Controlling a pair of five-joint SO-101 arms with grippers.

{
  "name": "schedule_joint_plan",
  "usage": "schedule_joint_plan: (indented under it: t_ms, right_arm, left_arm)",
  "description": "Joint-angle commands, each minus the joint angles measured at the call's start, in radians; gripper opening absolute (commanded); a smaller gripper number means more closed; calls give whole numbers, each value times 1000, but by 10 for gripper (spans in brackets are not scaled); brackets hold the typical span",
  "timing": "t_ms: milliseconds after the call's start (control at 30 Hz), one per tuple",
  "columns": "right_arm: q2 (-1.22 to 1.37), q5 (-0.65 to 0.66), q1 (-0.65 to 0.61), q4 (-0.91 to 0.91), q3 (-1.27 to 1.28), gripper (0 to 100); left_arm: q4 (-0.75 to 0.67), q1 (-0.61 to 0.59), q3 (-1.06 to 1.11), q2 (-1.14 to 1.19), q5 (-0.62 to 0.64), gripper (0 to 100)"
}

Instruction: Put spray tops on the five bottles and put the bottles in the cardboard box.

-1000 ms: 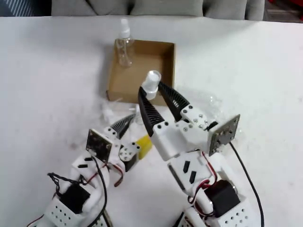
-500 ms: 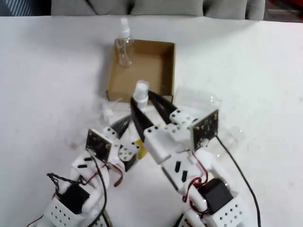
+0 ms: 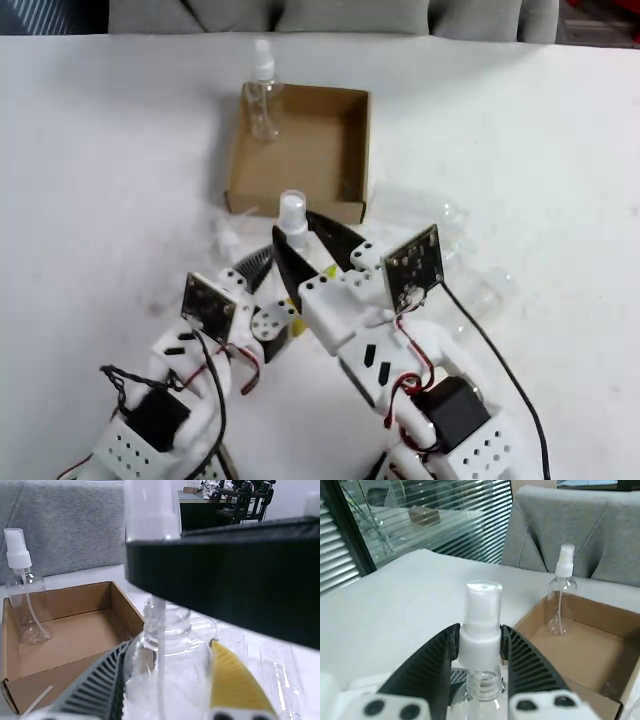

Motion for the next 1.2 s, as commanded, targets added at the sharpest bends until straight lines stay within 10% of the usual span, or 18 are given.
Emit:
schedule_joint_plan:
  t_ms: [0,1167]
  right_arm:
    - [-8,11,-4,53,-11,15]
    - [-8,150,-56,489,-347,262]
  left_arm:
    - [-37,-7,-6,-19,-9,23]
    - [-43,-38,-6,-19,-9,23]
